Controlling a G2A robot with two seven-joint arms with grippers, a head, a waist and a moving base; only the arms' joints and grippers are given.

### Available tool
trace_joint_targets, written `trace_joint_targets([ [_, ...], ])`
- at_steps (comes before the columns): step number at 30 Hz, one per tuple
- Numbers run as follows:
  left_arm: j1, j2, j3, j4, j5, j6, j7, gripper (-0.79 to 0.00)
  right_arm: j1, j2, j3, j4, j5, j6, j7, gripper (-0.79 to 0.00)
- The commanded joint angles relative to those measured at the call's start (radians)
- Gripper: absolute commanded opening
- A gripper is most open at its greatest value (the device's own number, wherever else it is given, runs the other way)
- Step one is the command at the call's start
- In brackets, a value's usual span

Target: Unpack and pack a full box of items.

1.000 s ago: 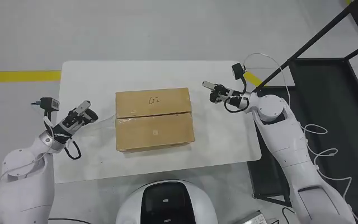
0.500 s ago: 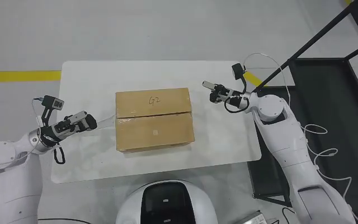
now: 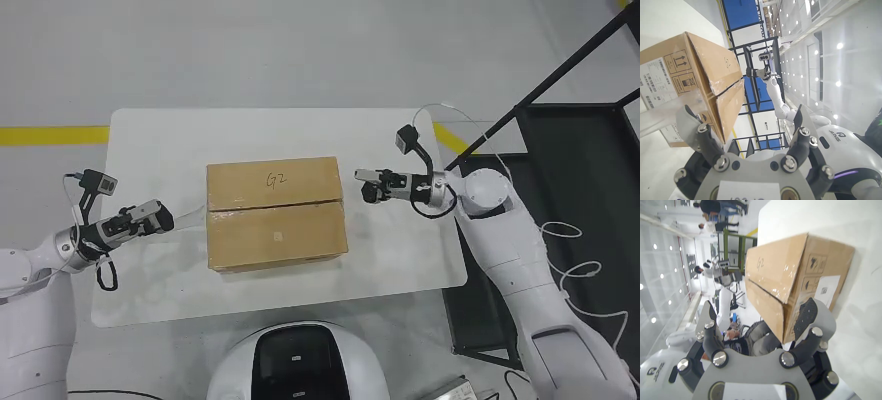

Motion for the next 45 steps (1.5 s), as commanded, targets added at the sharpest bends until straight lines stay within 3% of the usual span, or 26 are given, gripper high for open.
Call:
trace_joint_targets([
  [1, 0.000, 0.000, 0.000, 0.000, 0.000, 0.000, 0.000, 0.000, 0.001, 0.000, -0.001, 0.007, 0.037, -0.009, 0.056, 0.000],
  [7, 0.000, 0.000, 0.000, 0.000, 0.000, 0.000, 0.000, 0.000, -0.008, -0.001, -0.022, 0.009, 0.067, -0.083, 0.098, 0.000],
  [26, 0.000, 0.000, 0.000, 0.000, 0.000, 0.000, 0.000, 0.000, -0.021, -0.005, -0.051, -0.007, 0.043, -0.124, 0.073, 0.000],
  [45, 0.000, 0.000, 0.000, 0.000, 0.000, 0.000, 0.000, 0.000, 0.063, -0.038, -0.168, 0.165, 0.088, -0.265, 0.075, 0.000],
])
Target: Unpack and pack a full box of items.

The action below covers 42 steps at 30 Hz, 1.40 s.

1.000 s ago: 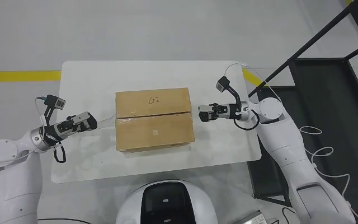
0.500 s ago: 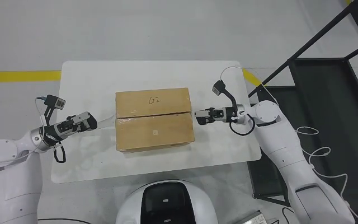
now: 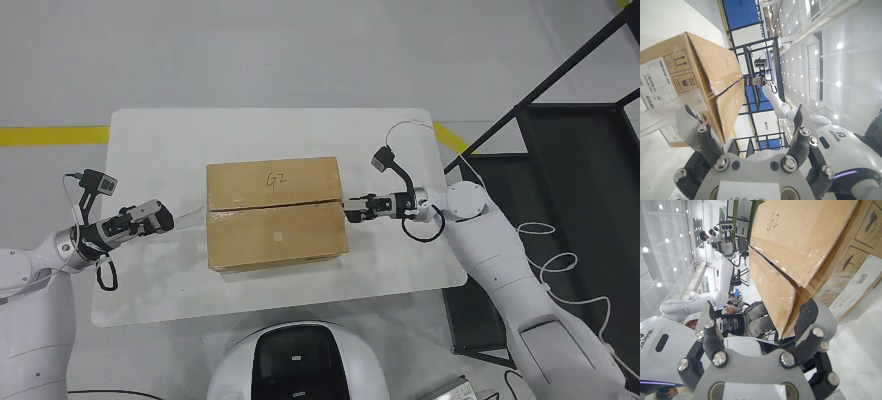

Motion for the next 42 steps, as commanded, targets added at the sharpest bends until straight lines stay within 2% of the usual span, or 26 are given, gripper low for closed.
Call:
trace_joint_targets([
  [1, 0.000, 0.000, 0.000, 0.000, 0.000, 0.000, 0.000, 0.000, 0.007, -0.003, -0.009, 0.014, 0.012, -0.010, 0.008, 0.000],
  [19, 0.000, 0.000, 0.000, 0.000, 0.000, 0.000, 0.000, 0.000, 0.054, -0.024, -0.088, 0.061, 0.164, 0.000, 0.047, 0.000],
  [35, 0.000, 0.000, 0.000, 0.000, 0.000, 0.000, 0.000, 0.000, -0.037, 0.037, -0.067, -0.181, 0.269, 0.124, 0.171, 0.000],
  [42, 0.000, 0.000, 0.000, 0.000, 0.000, 0.000, 0.000, 0.000, -0.095, 0.056, -0.120, -0.272, 0.214, 0.141, 0.189, 0.000],
])
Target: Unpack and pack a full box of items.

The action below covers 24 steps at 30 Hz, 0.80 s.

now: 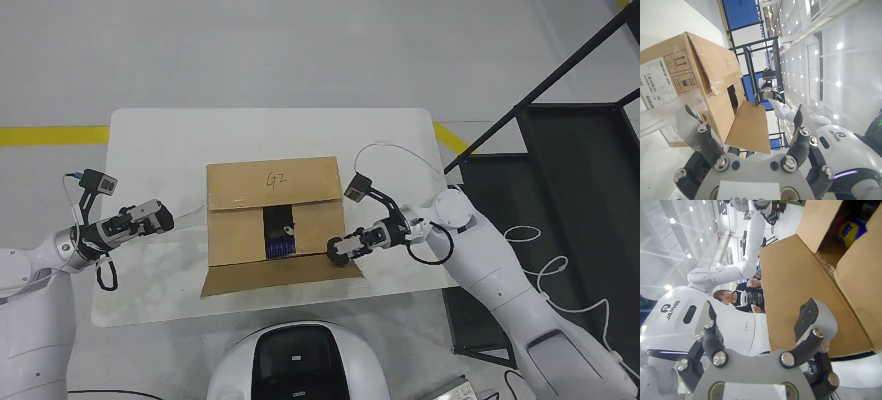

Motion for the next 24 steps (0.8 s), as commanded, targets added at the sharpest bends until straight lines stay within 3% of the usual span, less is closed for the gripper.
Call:
trace_joint_targets([
  [1, 0.000, 0.000, 0.000, 0.000, 0.000, 0.000, 0.000, 0.000, -0.011, 0.004, -0.016, -0.012, -0.012, 0.001, 0.001, 0.000],
  [10, 0.000, 0.000, 0.000, 0.000, 0.000, 0.000, 0.000, 0.000, -0.065, 0.037, -0.049, -0.067, -0.157, -0.044, -0.044, 0.000],
  [24, 0.000, 0.000, 0.000, 0.000, 0.000, 0.000, 0.000, 0.000, -0.166, 0.061, -0.037, -0.076, -0.302, -0.175, -0.222, 0.000],
])
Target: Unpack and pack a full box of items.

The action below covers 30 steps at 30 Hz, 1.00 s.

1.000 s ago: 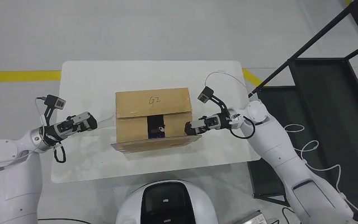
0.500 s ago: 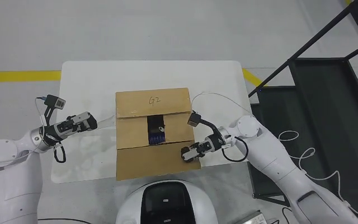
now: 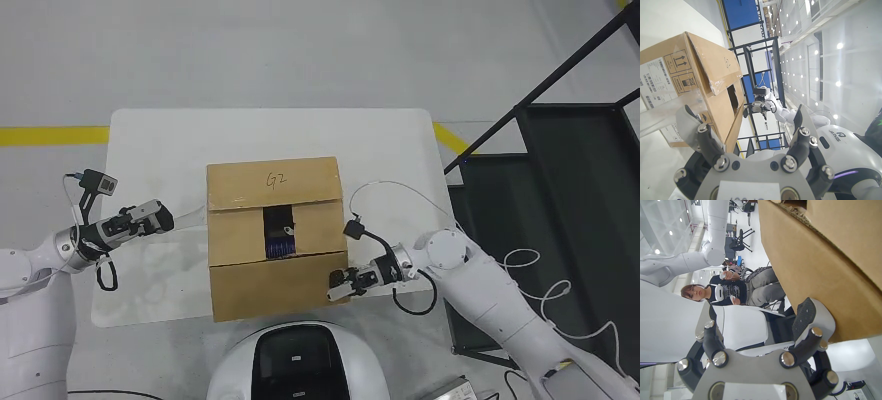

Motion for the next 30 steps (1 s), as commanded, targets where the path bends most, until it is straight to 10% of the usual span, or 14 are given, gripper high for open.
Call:
trace_joint_targets([
  [1, 0.000, 0.000, 0.000, 0.000, 0.000, 0.000, 0.000, 0.000, -0.009, 0.000, -0.002, 0.004, -0.047, -0.001, -0.036, 0.000],
  [17, 0.000, 0.000, 0.000, 0.000, 0.000, 0.000, 0.000, 0.000, -0.022, -0.014, -0.028, 0.046, -0.088, -0.042, -0.181, 0.000],
  [30, 0.005, 0.006, 0.067, -0.048, -0.046, 0.046, -0.001, 0.000, -0.036, 0.035, 0.148, -0.007, 0.286, 0.060, 0.093, 0.000],
])
